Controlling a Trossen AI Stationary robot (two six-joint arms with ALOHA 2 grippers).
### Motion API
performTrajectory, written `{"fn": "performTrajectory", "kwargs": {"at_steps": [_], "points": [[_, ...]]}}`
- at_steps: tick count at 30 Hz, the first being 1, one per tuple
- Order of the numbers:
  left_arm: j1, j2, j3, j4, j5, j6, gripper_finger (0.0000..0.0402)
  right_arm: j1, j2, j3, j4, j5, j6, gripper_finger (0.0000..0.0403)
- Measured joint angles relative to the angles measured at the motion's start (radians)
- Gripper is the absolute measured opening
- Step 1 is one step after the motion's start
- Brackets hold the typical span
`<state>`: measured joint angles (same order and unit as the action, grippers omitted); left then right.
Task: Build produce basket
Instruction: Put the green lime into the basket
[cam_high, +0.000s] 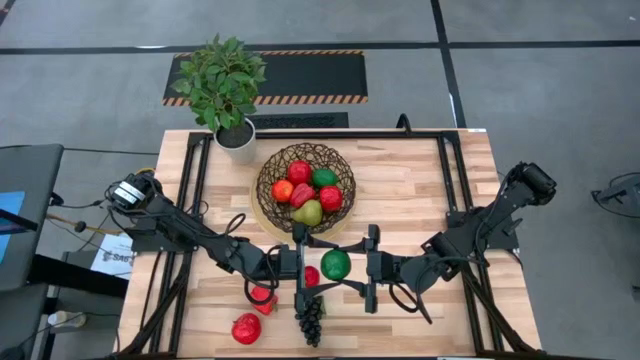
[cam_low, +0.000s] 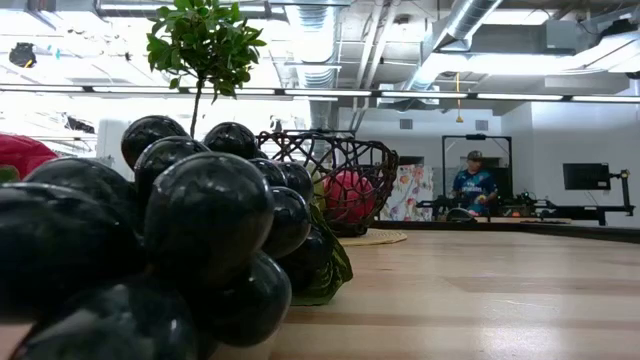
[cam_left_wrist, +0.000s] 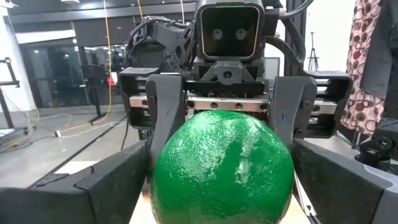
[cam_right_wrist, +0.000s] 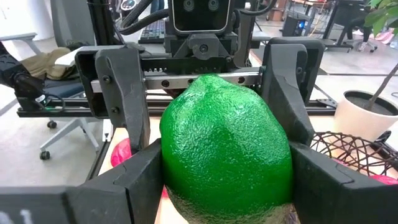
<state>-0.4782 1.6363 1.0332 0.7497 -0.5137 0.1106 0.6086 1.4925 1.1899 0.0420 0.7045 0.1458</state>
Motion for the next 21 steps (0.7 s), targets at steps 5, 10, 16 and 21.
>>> {"fn": "performTrajectory", "kwargs": {"at_steps": [5, 10, 16, 21], "points": [[-0.001, 0.0, 0.0, -0.005, 0.0, -0.003, 0.0334, -0.003, 0.0, 0.001, -0.011, -0.002, 0.012, 0.0286], [-0.001, 0.0, 0.0, -0.013, -0.007, -0.01, 0.0311, -0.003, 0.0, 0.001, -0.024, 0.0, 0.03, 0.0286], [-0.007, 0.002, -0.001, -0.016, -0.014, -0.018, 0.0309, -0.009, 0.0, 0.001, -0.056, -0.01, 0.064, 0.0286], [-0.007, 0.002, -0.001, -0.023, -0.021, -0.023, 0.0309, -0.01, 0.0, 0.001, -0.068, -0.02, 0.065, 0.0286]]}}
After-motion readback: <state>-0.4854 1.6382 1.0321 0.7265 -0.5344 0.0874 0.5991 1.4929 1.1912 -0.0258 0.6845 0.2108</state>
